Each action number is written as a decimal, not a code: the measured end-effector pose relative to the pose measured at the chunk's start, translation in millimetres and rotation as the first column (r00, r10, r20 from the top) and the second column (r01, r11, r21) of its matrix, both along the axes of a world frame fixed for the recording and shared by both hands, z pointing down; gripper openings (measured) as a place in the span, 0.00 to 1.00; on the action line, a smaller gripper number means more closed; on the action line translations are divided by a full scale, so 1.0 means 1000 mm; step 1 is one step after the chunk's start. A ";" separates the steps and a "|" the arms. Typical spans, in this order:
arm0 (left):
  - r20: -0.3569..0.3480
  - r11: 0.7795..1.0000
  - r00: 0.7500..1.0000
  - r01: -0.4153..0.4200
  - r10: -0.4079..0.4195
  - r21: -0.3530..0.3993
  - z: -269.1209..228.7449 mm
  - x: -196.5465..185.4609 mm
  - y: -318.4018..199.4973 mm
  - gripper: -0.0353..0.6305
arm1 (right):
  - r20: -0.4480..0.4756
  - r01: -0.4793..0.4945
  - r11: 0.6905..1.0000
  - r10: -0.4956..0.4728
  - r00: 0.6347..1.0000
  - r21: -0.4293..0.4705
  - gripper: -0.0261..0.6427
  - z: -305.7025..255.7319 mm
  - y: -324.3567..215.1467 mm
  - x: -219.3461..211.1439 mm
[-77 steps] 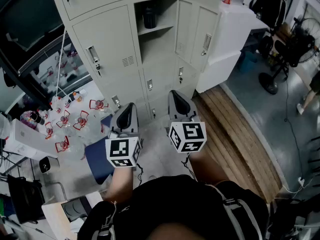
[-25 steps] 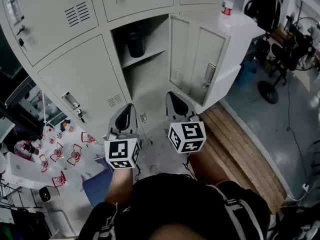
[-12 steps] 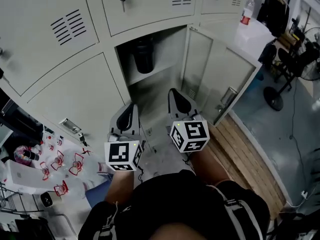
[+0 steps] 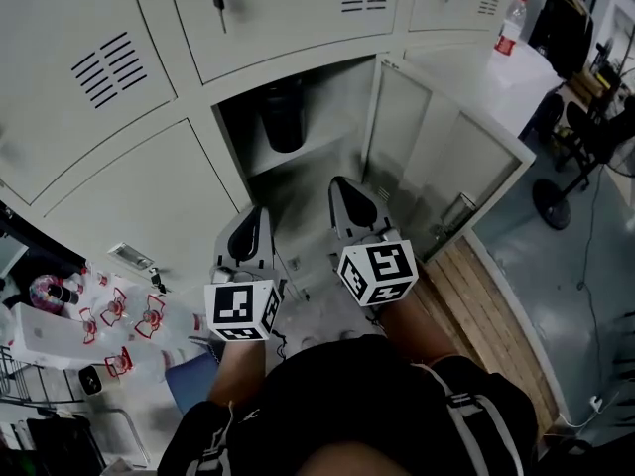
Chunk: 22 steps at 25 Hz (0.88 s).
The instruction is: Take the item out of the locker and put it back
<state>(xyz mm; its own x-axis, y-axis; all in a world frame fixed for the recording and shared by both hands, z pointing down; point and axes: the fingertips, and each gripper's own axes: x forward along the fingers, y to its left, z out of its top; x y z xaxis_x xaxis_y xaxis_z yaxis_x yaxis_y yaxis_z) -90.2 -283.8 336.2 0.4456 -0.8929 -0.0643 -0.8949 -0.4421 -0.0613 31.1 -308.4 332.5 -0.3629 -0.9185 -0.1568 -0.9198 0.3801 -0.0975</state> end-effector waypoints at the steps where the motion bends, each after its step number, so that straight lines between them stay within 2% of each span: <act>1: 0.000 1.000 1.000 0.008 -0.008 -0.001 0.000 0.000 -0.002 0.07 | 0.001 0.022 1.000 -0.022 1.000 0.009 0.06 -0.001 -0.002 -0.002; 2: 0.002 1.000 1.000 0.017 -0.017 -0.002 0.000 0.000 -0.003 0.07 | -0.001 0.050 0.999 -0.050 0.999 0.022 0.14 -0.002 -0.004 -0.005; 3: 0.005 1.000 1.000 0.027 -0.027 -0.003 0.000 0.000 -0.003 0.07 | -0.006 0.076 0.996 -0.076 0.997 0.036 0.35 -0.003 -0.005 -0.009; 4: 0.007 0.999 0.999 0.037 -0.037 -0.003 0.001 -0.001 -0.004 0.07 | -0.012 0.094 0.994 -0.094 0.996 0.047 0.45 -0.005 -0.007 -0.011; 7: 0.002 0.998 0.998 0.064 -0.064 -0.006 0.002 -0.004 -0.006 0.07 | -0.032 0.122 0.991 -0.120 0.992 0.061 0.56 -0.009 -0.015 -0.018; 13: 0.008 0.994 0.994 0.108 -0.108 -0.010 0.005 -0.011 -0.005 0.07 | -0.073 0.174 0.984 -0.170 0.983 0.047 0.65 -0.014 -0.037 -0.033; 22: 0.013 0.987 0.987 0.161 -0.161 0.002 0.003 -0.022 -0.003 0.07 | -0.089 0.179 0.983 -0.175 0.981 0.041 0.67 -0.042 -0.091 -0.049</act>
